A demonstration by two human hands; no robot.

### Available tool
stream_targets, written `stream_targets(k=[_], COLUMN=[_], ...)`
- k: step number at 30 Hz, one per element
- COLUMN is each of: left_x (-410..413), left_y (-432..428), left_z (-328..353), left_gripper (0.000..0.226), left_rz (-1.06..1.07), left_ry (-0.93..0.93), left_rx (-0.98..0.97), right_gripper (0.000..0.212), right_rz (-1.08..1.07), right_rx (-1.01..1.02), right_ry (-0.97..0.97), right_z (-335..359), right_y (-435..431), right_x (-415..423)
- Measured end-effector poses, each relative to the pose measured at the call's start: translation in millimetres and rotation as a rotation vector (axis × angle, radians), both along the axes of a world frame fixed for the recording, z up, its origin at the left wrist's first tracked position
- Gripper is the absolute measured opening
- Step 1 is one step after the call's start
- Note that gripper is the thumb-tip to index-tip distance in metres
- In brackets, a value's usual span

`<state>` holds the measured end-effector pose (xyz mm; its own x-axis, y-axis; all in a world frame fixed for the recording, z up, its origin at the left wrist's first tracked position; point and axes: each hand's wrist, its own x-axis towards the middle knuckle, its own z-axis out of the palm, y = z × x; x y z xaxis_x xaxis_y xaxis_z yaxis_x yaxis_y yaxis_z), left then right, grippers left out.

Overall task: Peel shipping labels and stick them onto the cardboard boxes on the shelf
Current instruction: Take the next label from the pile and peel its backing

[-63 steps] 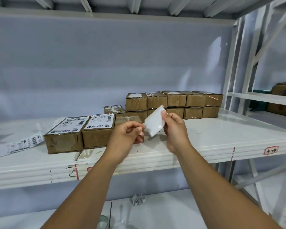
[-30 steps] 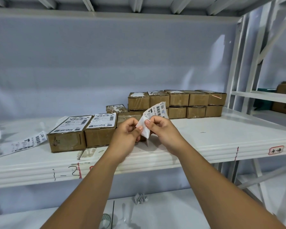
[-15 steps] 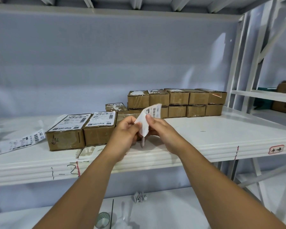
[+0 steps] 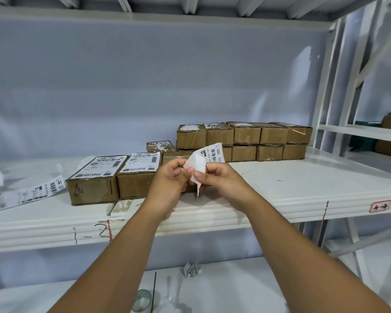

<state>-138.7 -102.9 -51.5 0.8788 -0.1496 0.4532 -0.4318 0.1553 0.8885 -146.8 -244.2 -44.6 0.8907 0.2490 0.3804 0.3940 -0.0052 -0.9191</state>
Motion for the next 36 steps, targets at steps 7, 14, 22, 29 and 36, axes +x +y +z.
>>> stream_targets(k=[7, 14, 22, 29, 36], left_x=[-2.2, -2.2, -2.1, 0.1, 1.7], left_y=[1.3, 3.2, -1.2, 1.0, 4.1], left_z=[2.0, 2.8, 3.0, 0.7, 1.8], left_gripper=[0.015, 0.018, 0.034, 0.015, 0.02], left_rz=[-0.038, -0.085, -0.082, -0.093, -0.173], left_ry=[0.027, 0.038, 0.023, 0.033, 0.089], left_rx=[-0.056, -0.1, 0.078, 0.079, 0.046], right_gripper=[0.022, 0.021, 0.017, 0.014, 0.014], right_rz=[0.029, 0.023, -0.092, -0.03, 0.039], right_rx=[0.034, 0.056, 0.198, 0.115, 0.111], right_ry=[0.05, 0.051, 0.009, 0.004, 0.048], right_z=[-0.7, -2.3, -5.0, -3.0, -2.2], right_y=[-6.0, -8.7, -8.2, -5.3, -8.4], right_x=[5.0, 8.9, 11.6, 7.6, 9.5])
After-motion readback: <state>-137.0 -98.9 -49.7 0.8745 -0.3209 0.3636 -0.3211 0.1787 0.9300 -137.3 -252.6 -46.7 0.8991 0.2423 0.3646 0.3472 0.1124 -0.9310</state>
